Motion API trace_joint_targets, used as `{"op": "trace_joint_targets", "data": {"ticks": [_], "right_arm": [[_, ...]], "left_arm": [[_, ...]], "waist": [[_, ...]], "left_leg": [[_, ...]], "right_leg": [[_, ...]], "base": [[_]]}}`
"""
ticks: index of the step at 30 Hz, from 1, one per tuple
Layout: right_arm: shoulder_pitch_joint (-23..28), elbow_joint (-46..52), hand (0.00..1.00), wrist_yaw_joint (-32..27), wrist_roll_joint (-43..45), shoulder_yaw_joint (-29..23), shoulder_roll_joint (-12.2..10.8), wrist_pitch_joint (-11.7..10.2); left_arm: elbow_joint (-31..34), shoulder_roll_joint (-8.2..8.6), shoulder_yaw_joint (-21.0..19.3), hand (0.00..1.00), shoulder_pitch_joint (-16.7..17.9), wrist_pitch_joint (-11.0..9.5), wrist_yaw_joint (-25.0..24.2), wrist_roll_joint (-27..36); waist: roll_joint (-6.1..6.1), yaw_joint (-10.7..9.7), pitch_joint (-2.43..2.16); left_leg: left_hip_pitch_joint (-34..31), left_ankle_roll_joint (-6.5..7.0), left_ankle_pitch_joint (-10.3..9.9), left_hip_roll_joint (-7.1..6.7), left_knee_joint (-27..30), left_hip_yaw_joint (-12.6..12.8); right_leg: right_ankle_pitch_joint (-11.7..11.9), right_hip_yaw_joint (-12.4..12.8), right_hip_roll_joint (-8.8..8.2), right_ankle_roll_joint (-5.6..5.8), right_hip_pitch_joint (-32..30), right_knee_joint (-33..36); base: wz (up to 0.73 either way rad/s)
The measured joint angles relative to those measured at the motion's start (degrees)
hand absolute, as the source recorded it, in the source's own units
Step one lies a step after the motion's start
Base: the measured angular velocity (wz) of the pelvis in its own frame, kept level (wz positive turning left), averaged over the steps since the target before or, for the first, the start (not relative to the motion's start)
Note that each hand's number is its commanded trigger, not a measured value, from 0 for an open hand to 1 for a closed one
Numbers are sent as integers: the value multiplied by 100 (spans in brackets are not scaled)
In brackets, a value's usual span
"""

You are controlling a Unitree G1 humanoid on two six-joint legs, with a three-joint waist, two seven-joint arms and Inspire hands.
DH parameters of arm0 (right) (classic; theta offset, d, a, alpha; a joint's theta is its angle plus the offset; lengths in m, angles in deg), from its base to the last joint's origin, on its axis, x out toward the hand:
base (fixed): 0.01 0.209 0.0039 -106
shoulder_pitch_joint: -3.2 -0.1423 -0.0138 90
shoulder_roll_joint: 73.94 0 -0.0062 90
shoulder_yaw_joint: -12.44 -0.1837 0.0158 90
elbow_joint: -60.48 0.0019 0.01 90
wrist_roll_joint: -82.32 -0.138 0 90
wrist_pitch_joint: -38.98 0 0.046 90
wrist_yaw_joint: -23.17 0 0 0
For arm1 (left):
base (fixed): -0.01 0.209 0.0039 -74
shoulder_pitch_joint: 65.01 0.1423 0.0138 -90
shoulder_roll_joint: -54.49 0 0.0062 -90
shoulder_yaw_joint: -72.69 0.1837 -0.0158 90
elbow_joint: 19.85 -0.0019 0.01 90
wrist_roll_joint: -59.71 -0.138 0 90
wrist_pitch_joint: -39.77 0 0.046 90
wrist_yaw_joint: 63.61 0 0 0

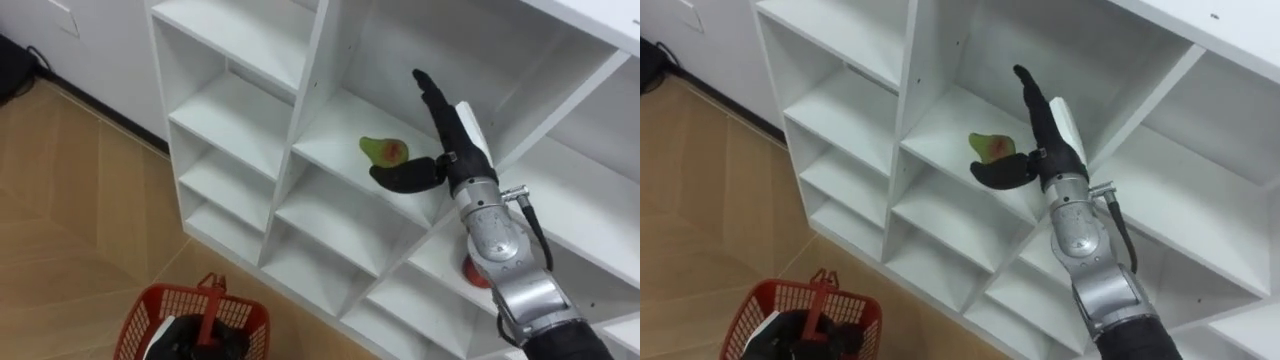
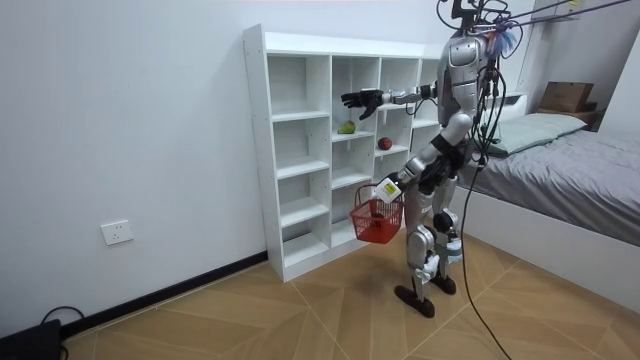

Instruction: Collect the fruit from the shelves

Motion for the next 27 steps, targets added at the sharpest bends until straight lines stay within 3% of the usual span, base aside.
{"op": "trace_joint_targets", "data": {"ticks": [11,21,27], "right_arm": [[-200,-390,0,33,-81,14,28,84],[-590,-893,0,19,-376,30,29,245],[-673,-1049,0,-17,-379,31,30,251]], "left_arm": [[62,-19,4,100,-2,225,-224,-34],[61,-153,122,100,1,231,-222,-32],[51,-187,129,100,-1,230,-167,-33]], "waist": [[-39,2,-25],[-145,1,-24],[-141,12,-16]], "left_leg": [[-4,6,-3,-14,35,2],[-59,13,-9,-20,138,-16],[-163,23,-22,-24,200,-29]], "right_leg": [[-2,-6,-16,4,10,17],[-2,-25,-29,4,13,26],[-1,-16,-33,5,-60,27]], "base": [[0],[1],[0]]}}
